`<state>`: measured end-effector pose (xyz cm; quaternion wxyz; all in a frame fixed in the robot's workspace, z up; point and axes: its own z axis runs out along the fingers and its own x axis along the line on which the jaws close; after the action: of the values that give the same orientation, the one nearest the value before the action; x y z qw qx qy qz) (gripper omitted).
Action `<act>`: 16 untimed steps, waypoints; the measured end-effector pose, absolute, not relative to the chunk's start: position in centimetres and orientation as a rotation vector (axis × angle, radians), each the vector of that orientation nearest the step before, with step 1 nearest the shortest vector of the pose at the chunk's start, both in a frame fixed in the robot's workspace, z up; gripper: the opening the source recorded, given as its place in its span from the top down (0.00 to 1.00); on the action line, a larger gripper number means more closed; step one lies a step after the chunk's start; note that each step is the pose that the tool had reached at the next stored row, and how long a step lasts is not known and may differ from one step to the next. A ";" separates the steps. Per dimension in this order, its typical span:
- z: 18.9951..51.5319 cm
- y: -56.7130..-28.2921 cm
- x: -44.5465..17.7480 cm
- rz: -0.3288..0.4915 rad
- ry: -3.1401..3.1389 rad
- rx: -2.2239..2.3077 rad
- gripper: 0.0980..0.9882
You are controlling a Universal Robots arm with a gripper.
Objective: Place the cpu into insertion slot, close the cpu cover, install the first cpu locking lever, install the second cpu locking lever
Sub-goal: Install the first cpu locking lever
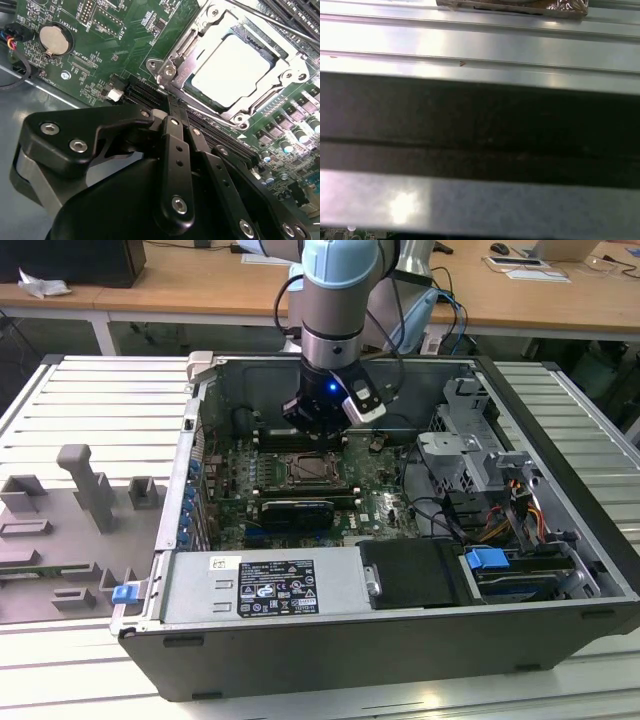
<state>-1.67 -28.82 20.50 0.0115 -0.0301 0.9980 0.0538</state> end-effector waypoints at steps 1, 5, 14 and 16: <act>20.5 -28.8 -1.7 0.165 3.113 -0.094 0.99; 20.4 -28.8 -1.7 0.149 3.114 -0.094 0.99; 20.2 -28.8 -1.7 0.144 3.114 -0.094 0.99; 20.4 -28.8 -1.7 0.145 3.114 -0.094 0.99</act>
<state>-1.66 -28.82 20.43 0.0115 -0.0302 0.9984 0.0466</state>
